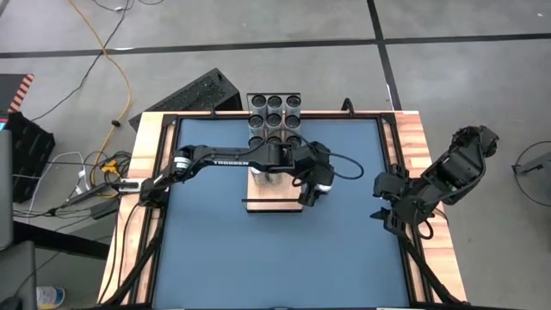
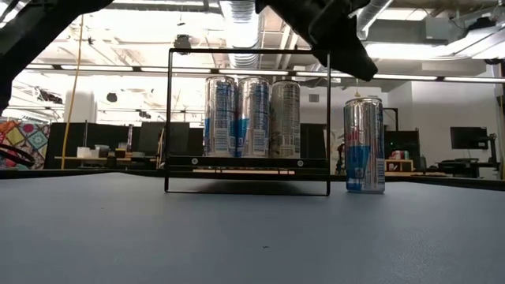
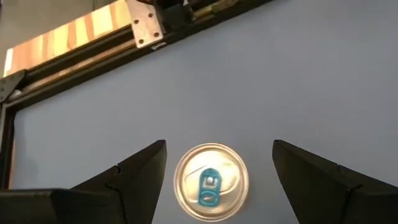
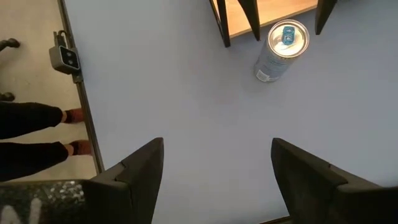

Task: Place canned beverage on shelf
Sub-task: Put the blue soda can on the shelf

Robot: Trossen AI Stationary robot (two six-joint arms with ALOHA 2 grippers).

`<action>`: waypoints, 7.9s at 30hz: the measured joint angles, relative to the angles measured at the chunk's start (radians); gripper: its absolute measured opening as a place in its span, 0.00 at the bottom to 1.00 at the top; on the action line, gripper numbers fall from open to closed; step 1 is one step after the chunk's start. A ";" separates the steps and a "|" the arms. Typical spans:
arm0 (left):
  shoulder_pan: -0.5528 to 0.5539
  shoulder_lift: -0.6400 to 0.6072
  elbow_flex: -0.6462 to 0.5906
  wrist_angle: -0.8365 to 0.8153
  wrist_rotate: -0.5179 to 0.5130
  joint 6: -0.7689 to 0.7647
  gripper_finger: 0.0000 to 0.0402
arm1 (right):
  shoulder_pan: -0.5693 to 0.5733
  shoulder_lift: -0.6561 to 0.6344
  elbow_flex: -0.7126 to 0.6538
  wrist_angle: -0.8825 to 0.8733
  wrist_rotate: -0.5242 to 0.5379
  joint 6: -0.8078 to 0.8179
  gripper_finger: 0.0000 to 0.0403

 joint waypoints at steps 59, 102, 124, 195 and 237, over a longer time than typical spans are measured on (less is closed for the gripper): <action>0.077 0.107 -0.002 0.014 0.209 0.137 0.60 | -0.001 0.000 -0.001 0.000 0.030 -0.012 0.70; 0.069 -0.104 0.229 -0.484 0.047 -0.111 0.56 | 0.000 -0.001 -0.001 0.000 0.097 -0.087 0.70; 0.031 -0.117 0.214 -0.468 0.160 0.022 0.56 | 0.001 -0.001 -0.001 0.000 0.116 -0.089 0.70; 0.252 -0.250 -0.224 -0.173 0.399 0.593 0.57 | -0.295 -0.004 -0.169 0.052 0.263 -0.159 0.70; 0.265 -0.251 -0.259 -0.204 0.468 0.558 0.57 | -0.344 -0.004 -0.169 0.060 0.260 -0.193 0.70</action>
